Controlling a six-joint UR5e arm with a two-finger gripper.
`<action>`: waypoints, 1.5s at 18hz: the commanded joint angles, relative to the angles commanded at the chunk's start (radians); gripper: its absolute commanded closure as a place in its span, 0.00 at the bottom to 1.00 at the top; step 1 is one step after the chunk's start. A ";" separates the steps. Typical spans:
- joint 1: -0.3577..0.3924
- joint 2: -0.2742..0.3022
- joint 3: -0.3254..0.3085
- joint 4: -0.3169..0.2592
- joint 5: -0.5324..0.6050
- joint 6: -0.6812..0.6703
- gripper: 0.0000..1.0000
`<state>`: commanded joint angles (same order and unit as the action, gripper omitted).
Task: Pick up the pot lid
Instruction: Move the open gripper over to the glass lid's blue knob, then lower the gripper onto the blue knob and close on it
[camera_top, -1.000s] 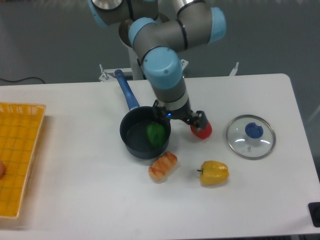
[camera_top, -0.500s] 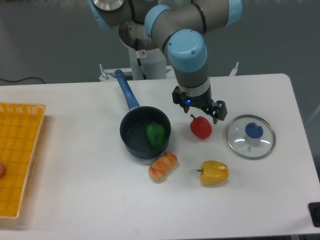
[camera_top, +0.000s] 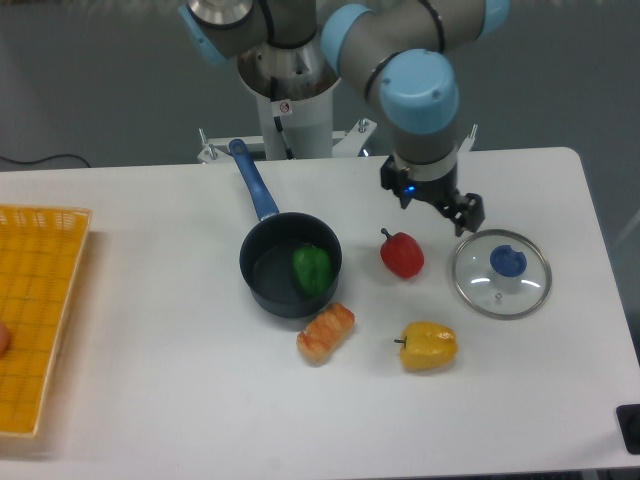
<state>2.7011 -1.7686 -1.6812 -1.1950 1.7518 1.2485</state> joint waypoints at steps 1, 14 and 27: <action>0.026 -0.003 -0.002 0.000 -0.002 0.020 0.00; 0.146 -0.222 0.067 0.196 -0.037 0.186 0.00; 0.144 -0.308 0.077 0.221 -0.044 0.203 0.00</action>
<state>2.8455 -2.0770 -1.6045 -0.9741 1.7073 1.4512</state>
